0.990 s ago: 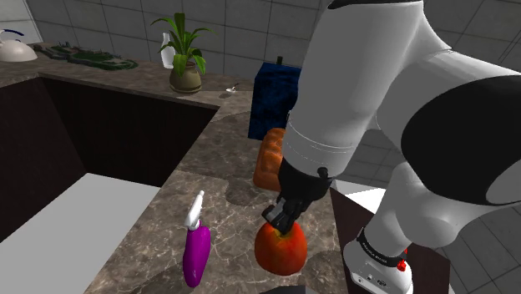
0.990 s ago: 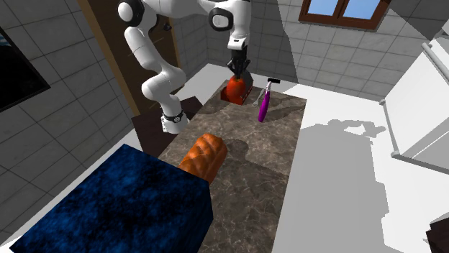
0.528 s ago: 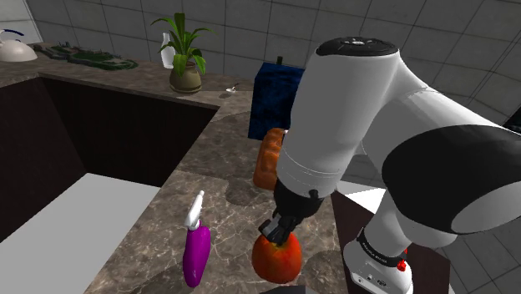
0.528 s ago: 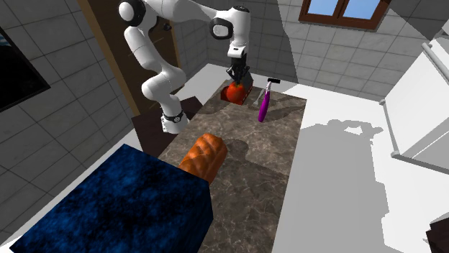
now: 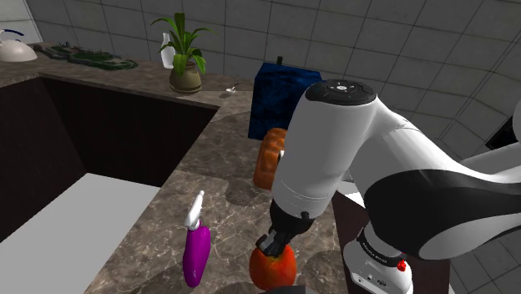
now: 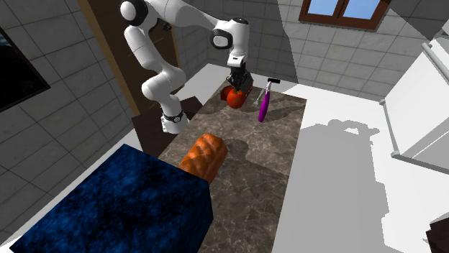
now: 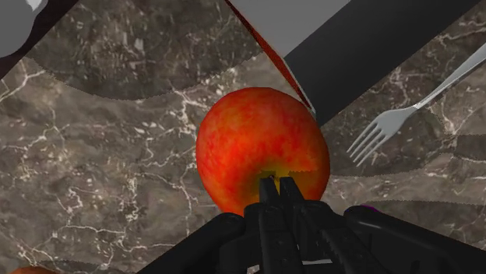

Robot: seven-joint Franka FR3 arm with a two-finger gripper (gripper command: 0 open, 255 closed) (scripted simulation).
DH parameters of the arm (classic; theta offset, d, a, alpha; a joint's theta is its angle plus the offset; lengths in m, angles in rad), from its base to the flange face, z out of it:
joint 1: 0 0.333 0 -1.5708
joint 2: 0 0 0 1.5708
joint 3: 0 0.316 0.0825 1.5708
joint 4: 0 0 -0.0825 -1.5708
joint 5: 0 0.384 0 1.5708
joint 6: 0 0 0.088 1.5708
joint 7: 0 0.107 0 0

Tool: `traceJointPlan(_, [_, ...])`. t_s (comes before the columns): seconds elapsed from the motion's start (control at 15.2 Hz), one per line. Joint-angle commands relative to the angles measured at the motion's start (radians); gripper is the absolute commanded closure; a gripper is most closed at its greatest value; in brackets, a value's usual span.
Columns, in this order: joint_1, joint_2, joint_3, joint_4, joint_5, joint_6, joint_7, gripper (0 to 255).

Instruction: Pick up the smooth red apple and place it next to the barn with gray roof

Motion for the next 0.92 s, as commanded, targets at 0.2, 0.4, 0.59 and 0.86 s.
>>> traceJointPlan(0.2, [-0.003,0.029,0.030,-0.045,0.012,0.076,0.002,255])
traceJointPlan(0.4, [-0.005,0.044,0.045,-0.067,0.018,0.112,0.003,255])
traceJointPlan(0.59, [-0.005,0.044,0.045,-0.066,0.018,0.112,0.003,255])
traceJointPlan(0.86, [-0.005,0.044,0.045,-0.066,0.018,0.112,0.003,255])
